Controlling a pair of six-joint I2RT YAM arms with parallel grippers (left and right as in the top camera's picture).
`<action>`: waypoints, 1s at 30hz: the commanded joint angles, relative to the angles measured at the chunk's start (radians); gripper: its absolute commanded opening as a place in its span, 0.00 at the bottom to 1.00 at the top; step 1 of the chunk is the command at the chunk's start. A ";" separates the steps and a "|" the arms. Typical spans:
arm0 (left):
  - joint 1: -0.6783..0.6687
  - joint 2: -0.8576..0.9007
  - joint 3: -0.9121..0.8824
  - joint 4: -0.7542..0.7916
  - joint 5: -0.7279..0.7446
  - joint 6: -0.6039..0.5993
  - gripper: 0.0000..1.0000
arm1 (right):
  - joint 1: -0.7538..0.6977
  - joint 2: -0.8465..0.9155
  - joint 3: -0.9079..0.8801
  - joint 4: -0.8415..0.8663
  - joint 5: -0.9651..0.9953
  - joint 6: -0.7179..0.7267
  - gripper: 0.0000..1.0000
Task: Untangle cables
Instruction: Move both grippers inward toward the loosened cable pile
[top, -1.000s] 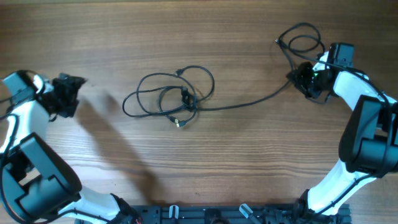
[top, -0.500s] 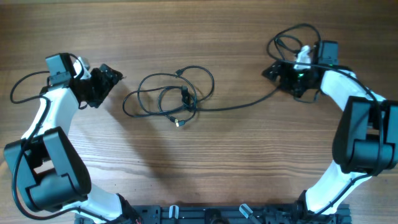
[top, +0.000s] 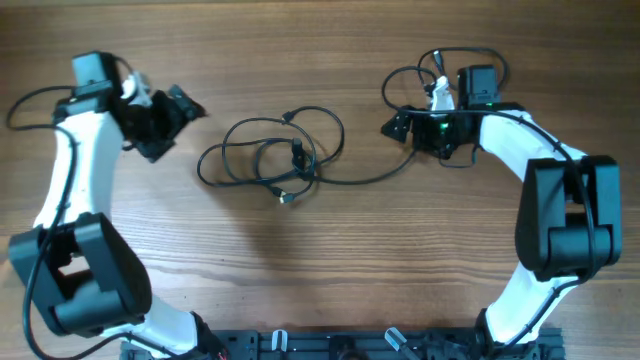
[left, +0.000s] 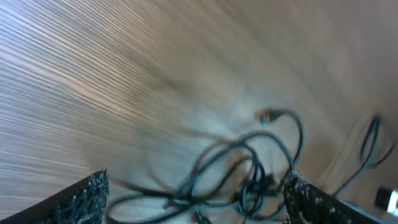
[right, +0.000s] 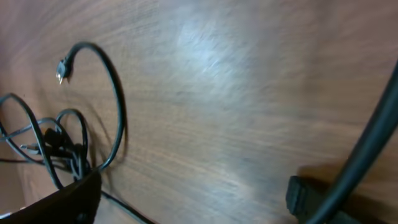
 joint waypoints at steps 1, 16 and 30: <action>-0.097 -0.006 -0.003 -0.011 -0.069 0.031 0.91 | 0.044 0.011 -0.010 -0.053 0.027 0.065 0.81; -0.286 -0.006 -0.003 0.037 -0.127 0.027 0.94 | 0.058 -0.002 0.085 -0.252 -0.021 0.068 0.52; -0.300 0.090 -0.004 0.143 -0.150 -0.026 0.98 | 0.133 -0.132 0.104 -0.318 0.054 0.082 0.64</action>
